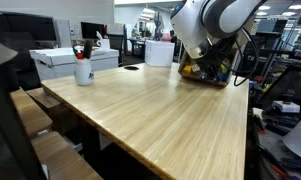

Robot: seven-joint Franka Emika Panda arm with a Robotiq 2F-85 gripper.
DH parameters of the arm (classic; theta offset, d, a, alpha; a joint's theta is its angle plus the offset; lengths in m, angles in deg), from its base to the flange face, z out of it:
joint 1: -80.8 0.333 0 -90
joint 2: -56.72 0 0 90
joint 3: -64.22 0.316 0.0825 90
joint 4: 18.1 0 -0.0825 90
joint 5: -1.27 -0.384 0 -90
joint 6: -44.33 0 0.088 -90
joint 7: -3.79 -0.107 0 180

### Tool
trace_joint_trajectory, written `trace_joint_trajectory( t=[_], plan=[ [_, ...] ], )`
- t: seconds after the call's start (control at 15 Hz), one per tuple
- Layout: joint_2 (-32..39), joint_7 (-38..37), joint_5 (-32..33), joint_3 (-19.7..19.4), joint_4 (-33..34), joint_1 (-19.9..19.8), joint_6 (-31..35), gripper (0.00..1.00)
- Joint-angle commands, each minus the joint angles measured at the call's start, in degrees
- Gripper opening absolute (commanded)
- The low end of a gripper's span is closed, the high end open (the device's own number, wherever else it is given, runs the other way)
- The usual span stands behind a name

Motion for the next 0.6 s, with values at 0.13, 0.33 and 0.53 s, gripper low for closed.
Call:
trace_joint_trajectory(
  t=[0.13, 0.33, 0.53],
  plan=[
    [0.57, -2.4, -3.49, -0.41, 1.58, -0.12, 1.53, 0.05],
    [1.16, -3.92, -4.06, -0.52, 2.62, -0.06, 3.14, 0.05],
    [1.77, -5.11, -3.95, -0.62, 2.79, -0.06, 5.06, 0.05]
  ],
)
